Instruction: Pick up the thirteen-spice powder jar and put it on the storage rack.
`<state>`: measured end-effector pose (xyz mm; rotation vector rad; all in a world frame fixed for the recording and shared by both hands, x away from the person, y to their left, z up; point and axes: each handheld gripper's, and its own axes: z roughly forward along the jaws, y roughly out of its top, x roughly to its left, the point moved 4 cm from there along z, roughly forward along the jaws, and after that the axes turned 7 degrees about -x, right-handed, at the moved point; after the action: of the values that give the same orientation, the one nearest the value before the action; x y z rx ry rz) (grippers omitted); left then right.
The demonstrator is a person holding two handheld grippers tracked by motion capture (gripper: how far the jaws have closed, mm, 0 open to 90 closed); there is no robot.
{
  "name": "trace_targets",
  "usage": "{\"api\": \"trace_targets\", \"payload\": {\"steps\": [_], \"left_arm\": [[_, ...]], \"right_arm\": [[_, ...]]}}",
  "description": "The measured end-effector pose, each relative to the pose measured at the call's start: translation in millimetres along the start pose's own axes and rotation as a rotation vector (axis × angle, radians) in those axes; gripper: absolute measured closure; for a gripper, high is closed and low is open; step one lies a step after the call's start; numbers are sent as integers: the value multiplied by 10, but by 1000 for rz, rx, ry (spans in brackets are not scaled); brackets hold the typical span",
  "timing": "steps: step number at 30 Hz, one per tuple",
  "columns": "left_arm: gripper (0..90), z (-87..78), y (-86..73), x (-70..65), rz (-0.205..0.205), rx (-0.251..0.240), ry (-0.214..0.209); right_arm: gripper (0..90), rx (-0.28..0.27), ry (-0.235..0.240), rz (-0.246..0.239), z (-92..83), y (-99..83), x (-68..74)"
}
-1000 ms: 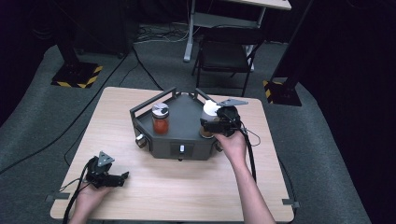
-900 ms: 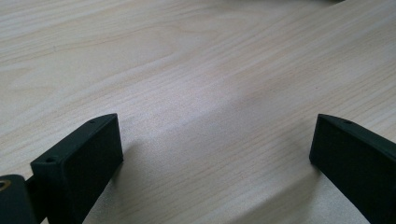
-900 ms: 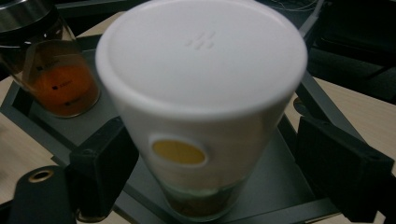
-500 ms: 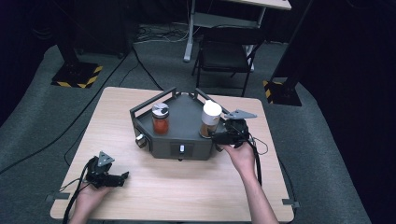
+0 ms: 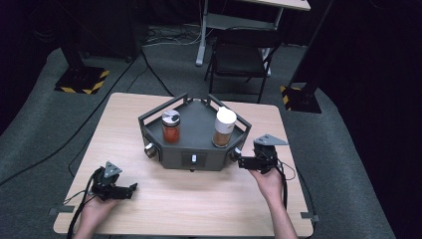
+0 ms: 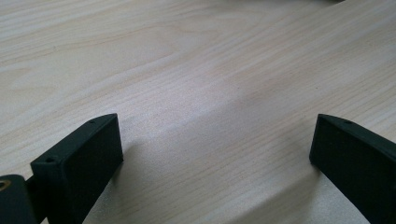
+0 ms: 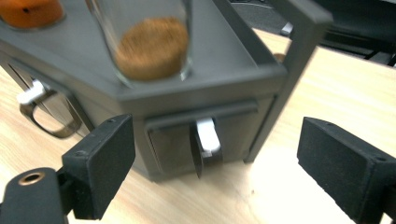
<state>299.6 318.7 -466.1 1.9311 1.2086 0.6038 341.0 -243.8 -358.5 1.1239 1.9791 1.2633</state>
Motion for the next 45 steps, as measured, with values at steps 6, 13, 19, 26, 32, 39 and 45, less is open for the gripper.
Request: {"api": "trace_targets", "payload": {"steps": [6, 13, 19, 26, 32, 39, 45], "left_arm": [[20, 0, 0, 0, 0, 0, 0], [20, 0, 0, 0, 0, 0, 0], [20, 0, 0, -1, 0, 0, 0], [20, 0, 0, -1, 0, 0, 0], [20, 0, 1, 0, 0, 0, 0], [19, 3, 4, 6, 2, 1, -3], [20, 2, 3, 13, 4, 1, -6]], "right_arm": [[89, -6, 0, 17, -45, -270, -91], [80, 9, -16, 33, -98, -560, -134], [80, 21, -16, 82, -133, -829, -211], [80, 71, -35, 91, -155, -1043, -263], [80, 97, -40, 98, -184, -1164, -274], [84, 145, -58, 100, -222, -1255, -286], [87, 168, -74, 69, -215, -1263, -245]]}}
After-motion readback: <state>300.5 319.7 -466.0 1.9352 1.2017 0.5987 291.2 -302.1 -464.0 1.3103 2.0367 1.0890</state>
